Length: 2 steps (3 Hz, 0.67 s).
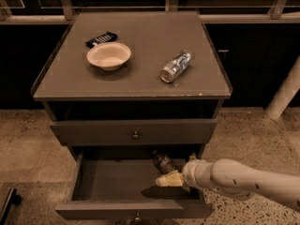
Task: Pick water bottle from middle drawer and place on counter
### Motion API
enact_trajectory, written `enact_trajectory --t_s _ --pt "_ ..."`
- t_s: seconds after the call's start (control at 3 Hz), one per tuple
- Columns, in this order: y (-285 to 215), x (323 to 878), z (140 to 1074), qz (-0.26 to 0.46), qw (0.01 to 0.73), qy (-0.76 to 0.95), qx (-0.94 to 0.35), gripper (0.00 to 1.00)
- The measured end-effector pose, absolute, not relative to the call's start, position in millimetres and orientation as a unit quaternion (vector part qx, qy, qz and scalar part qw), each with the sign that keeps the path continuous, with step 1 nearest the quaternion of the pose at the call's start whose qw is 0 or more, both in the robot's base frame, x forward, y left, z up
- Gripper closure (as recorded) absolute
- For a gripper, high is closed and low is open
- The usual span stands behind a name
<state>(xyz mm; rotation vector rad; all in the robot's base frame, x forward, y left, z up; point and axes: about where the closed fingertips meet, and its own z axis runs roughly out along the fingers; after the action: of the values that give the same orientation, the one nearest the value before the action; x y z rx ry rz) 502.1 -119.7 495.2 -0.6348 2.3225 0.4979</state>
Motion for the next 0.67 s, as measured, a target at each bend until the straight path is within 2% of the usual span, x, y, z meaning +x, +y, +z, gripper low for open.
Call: enact_trajectory --t_s 0.33,0.67 --pt "-107.9 549.9 452.8 0.197 0.341 0.89 -0.231 0.0" --pt "-106.3 551.4 450.3 0.199 0.34 0.89 -0.23 0.0"
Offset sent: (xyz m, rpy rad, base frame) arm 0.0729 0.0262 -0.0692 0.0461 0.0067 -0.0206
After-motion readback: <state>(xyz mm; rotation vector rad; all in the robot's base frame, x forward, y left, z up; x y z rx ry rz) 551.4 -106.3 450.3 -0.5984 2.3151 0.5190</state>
